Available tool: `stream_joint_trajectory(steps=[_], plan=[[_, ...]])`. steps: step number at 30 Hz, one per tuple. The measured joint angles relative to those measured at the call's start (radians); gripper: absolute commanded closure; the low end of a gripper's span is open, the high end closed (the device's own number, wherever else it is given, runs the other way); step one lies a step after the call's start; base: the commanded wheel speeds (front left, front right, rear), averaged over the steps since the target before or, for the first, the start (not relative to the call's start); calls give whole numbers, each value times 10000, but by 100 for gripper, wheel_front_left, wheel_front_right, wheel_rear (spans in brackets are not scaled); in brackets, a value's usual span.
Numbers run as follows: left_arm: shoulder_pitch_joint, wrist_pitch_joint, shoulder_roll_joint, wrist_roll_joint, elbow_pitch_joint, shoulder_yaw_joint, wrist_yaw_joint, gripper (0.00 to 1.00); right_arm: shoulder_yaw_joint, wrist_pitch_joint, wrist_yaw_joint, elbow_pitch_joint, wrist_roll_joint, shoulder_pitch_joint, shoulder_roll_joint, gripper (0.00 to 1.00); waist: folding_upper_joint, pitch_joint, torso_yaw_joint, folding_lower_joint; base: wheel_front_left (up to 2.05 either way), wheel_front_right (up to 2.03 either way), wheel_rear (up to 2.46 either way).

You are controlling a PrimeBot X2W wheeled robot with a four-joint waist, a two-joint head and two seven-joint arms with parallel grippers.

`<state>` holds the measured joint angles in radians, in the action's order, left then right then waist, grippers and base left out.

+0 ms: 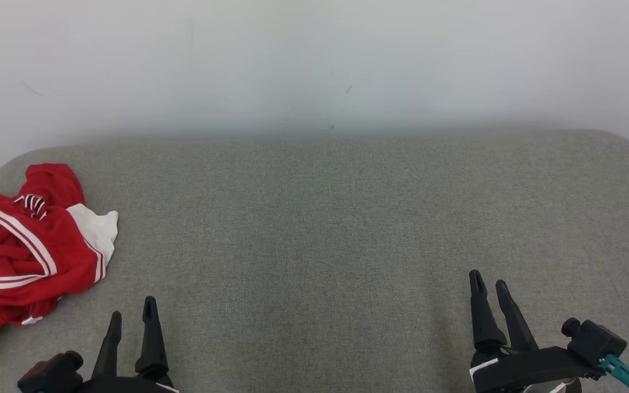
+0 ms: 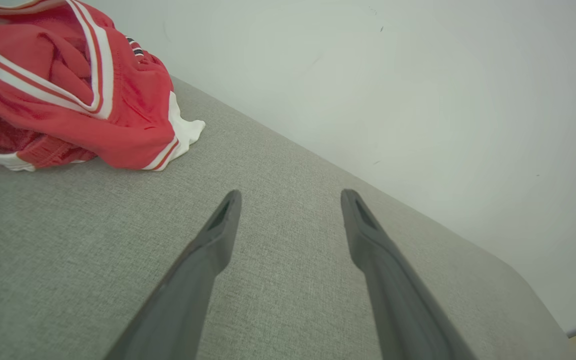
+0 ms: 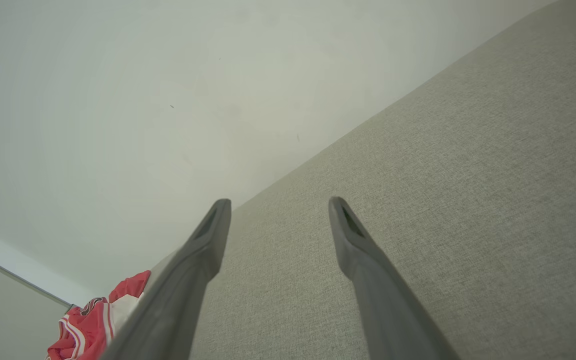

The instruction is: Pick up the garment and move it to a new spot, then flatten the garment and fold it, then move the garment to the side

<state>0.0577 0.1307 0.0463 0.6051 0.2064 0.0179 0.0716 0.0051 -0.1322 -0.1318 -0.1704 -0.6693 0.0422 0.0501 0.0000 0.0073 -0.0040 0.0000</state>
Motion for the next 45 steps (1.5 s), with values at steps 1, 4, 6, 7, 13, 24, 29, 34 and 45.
stream_joint_trajectory(steps=[1, 4, 6, 7, 13, 24, 29, 34, 45], plan=[[-11, 17, 0, -100, 0, 6, 0, 0, 2, -13, 0, 8, 100, -3, 0, 0, 0, -3, -2, 0, 0, 0, 0], [-41, 100, 2, -439, -10, 6, 0, 0, 19, -96, 0, 29, 489, -13, 0, 0, 0, -14, -4, 0, 0, 0, 0], [-81, 163, 0, -652, -23, -2, 0, 0, 36, -150, 0, 44, 723, -22, 0, 0, 0, -19, -4, 0, 0, 0, 0], [-88, 176, 2, -746, -31, 4, 0, 0, 42, -180, 0, 52, 836, -26, 0, 0, 0, -23, -5, 0, 0, 0, 0], [-120, 347, 4, -1415, -81, -25, 0, 0, 75, -326, 0, 82, 1498, -64, 2, 0, 0, -34, -6, 0, 0, 0, 0], [-176, 587, 6, -2525, -150, -19, -10, 0, 115, -577, 0, 146, 2545, -108, 2, 0, 0, -72, -18, 0, 0, 0, 0], [-177, 673, 8, -2863, -169, -15, -15, 0, 113, -669, 0, 182, 2907, -111, 2, 0, 0, -84, -20, 0, 0, 0, 0], [-177, 788, 10, -3258, -205, -15, -58, 0, 117, -771, 0, 255, 3271, -112, 2, 0, 0, -82, -19, 0, 0, 0, 0], [-178, 988, 13, -3954, -128, 84, -100, 0, 163, -982, 0, 293, 3950, -115, 4, 0, 0, -132, -59, 0, 0, 0, 0]])
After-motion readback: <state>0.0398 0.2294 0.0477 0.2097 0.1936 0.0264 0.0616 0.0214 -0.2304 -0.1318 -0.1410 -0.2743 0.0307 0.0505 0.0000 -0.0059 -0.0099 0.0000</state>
